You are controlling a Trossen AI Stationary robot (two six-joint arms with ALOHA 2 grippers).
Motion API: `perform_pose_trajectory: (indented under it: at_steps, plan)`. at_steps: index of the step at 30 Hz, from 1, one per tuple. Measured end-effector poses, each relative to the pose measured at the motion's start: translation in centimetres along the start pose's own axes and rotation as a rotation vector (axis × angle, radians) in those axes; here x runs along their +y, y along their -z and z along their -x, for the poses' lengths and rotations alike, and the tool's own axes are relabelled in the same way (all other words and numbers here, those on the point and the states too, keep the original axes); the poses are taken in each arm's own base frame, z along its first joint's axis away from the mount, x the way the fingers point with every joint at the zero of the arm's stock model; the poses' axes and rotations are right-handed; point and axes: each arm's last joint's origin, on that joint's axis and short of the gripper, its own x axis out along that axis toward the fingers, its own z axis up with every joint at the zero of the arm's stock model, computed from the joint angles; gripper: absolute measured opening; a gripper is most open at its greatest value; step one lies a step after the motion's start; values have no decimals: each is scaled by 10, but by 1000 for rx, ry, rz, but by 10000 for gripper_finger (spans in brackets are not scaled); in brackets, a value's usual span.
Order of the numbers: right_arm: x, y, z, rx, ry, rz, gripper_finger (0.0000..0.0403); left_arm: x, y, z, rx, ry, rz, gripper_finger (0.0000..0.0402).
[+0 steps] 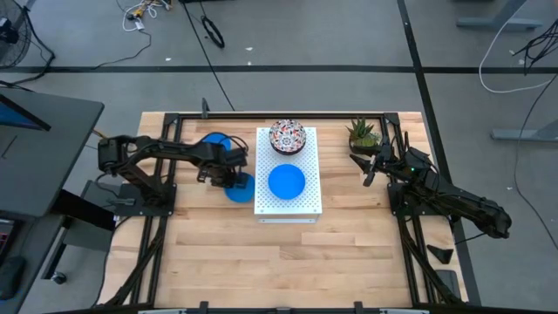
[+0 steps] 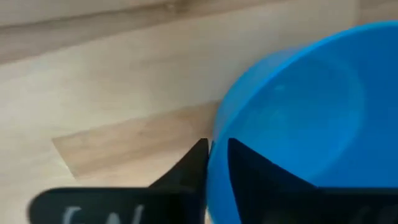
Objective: Pick & Place Mini bowls
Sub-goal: Stack the bottom blue bowl on top of the other blue bowl on the shelf
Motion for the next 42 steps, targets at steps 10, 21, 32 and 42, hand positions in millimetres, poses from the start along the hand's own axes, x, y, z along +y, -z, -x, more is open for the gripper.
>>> perform_pose_trajectory:
  at_steps: [10,21,32,42]
  plan:
    - [0,0,0,0,0,0,169,5,8,34,-11,119,-60,13]
    - [0,0,0,0,0,0,169,36,30,72,70,75,-68,9]
    - [0,0,0,0,0,0,169,43,40,107,159,41,-238,5]
    - [0,0,0,0,0,0,169,24,37,177,50,142,-447,4]
